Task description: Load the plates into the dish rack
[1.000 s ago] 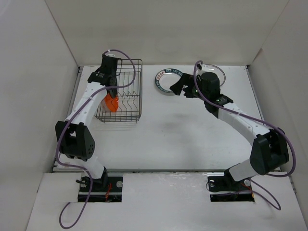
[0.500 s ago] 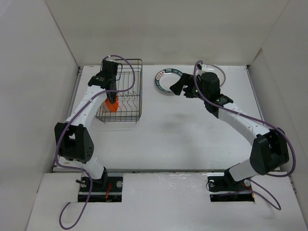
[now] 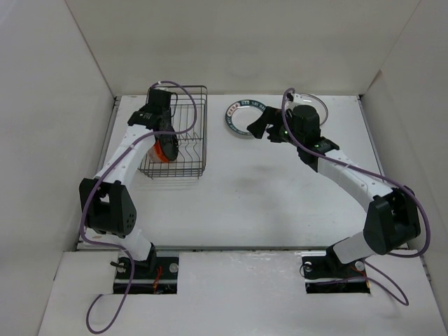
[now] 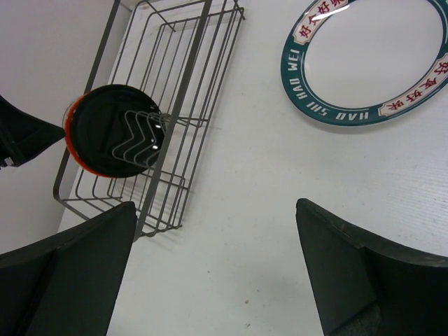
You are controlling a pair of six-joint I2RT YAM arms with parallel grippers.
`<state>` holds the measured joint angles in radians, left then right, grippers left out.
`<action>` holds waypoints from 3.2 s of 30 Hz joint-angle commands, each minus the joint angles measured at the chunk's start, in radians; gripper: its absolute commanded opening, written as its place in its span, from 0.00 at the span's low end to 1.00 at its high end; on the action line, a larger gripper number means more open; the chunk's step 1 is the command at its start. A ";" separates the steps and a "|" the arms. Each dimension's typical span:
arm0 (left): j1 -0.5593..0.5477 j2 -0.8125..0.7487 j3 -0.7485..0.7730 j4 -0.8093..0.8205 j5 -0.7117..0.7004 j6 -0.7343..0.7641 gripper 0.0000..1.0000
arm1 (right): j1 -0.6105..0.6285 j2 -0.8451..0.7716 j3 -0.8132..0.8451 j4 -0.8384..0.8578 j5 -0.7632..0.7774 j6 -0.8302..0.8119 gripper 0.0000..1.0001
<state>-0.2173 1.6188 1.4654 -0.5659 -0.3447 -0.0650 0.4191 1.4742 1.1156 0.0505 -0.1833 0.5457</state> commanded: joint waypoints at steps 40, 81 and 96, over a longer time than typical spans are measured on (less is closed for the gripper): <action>0.035 -0.165 0.280 -0.084 0.578 0.171 1.00 | -0.270 0.802 0.521 -0.115 -0.211 0.200 0.79; 0.062 -0.212 0.174 -0.054 0.705 0.220 1.00 | -0.232 0.567 0.379 -0.013 -0.041 0.444 0.00; 0.026 -0.065 0.170 0.185 1.105 0.241 1.00 | -0.120 0.112 0.050 0.278 -0.146 0.100 0.00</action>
<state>-0.1932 1.5322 1.6127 -0.4770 0.6529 0.1925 0.2829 1.6268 1.1912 0.1535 -0.2230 0.7540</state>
